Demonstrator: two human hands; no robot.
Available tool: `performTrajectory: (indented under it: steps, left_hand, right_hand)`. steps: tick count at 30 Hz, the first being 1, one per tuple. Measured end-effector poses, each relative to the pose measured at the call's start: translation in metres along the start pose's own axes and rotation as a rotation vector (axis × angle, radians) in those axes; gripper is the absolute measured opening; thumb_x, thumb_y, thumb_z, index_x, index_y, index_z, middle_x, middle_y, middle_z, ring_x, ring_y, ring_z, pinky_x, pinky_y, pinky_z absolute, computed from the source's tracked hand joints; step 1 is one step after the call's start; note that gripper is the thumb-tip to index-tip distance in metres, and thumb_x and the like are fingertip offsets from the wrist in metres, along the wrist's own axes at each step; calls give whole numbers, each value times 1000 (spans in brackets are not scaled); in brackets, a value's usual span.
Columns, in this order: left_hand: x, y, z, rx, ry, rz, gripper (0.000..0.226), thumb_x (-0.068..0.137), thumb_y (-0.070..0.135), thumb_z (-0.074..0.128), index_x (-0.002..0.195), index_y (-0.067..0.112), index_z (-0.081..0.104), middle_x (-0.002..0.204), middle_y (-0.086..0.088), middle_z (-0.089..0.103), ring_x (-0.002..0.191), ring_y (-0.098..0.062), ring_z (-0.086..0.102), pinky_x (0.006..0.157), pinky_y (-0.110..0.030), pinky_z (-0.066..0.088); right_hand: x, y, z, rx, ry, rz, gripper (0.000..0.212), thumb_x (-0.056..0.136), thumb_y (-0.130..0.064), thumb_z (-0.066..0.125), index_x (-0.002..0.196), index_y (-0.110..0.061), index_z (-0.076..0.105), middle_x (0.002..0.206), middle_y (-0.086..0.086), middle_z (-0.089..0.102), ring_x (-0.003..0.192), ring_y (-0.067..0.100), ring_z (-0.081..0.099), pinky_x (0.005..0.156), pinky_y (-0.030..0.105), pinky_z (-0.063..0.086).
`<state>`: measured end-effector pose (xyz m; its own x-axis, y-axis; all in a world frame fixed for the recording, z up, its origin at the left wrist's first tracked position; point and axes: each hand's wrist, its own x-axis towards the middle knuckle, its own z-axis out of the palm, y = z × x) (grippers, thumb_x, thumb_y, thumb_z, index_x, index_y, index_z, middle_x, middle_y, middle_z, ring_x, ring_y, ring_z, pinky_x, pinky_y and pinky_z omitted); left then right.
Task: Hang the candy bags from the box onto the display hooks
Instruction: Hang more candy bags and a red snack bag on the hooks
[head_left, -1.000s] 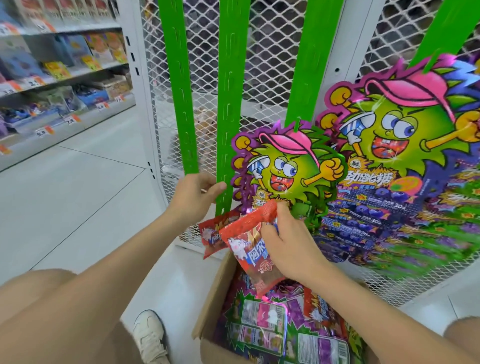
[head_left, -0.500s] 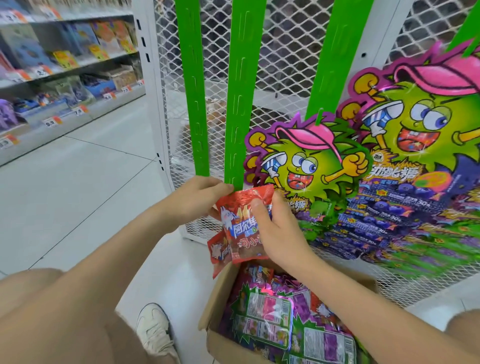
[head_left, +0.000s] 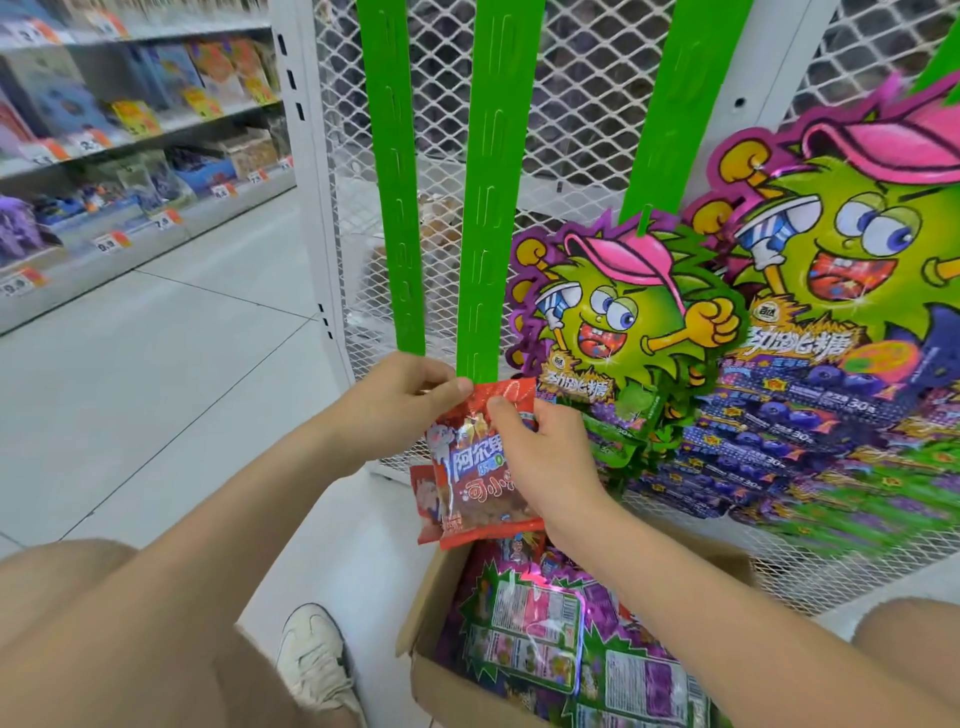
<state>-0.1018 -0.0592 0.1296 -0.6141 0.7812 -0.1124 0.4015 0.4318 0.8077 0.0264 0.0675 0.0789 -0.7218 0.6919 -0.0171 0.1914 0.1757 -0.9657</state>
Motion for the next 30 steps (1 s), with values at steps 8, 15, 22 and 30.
performTrajectory:
  steps: [8,15,22,30]
  left_hand:
    - [3,-2,7,89,32,5,42,109,28,55,72,10,54,65,-3,51,62,-13,40,63,-33,34]
    - [4,-3,7,165,30,74,44,109,32,55,77,1,53,67,0,44,61,-12,35,60,-33,31]
    - [1,-18,22,678,214,256,27,106,33,58,126,16,64,119,-6,71,109,-33,67,92,-45,53]
    - [-27,-15,92,944,50,329,19,96,30,59,110,17,58,107,-7,65,100,-34,64,81,-43,48]
  right_hand:
    - [0,11,-2,-158,-10,1,53,97,-45,66,65,-16,36,49,-5,28,42,15,36,52,33,30]
    - [-5,17,-3,-314,-8,-66,53,101,-46,62,67,-14,37,57,3,33,52,21,32,58,37,25]
    - [5,22,-25,-644,-169,-16,55,97,-35,67,55,-14,37,49,3,35,46,19,35,51,32,29]
    - [-8,22,-87,-1071,-723,-5,47,104,-29,56,64,-5,50,61,11,42,51,25,39,61,34,44]
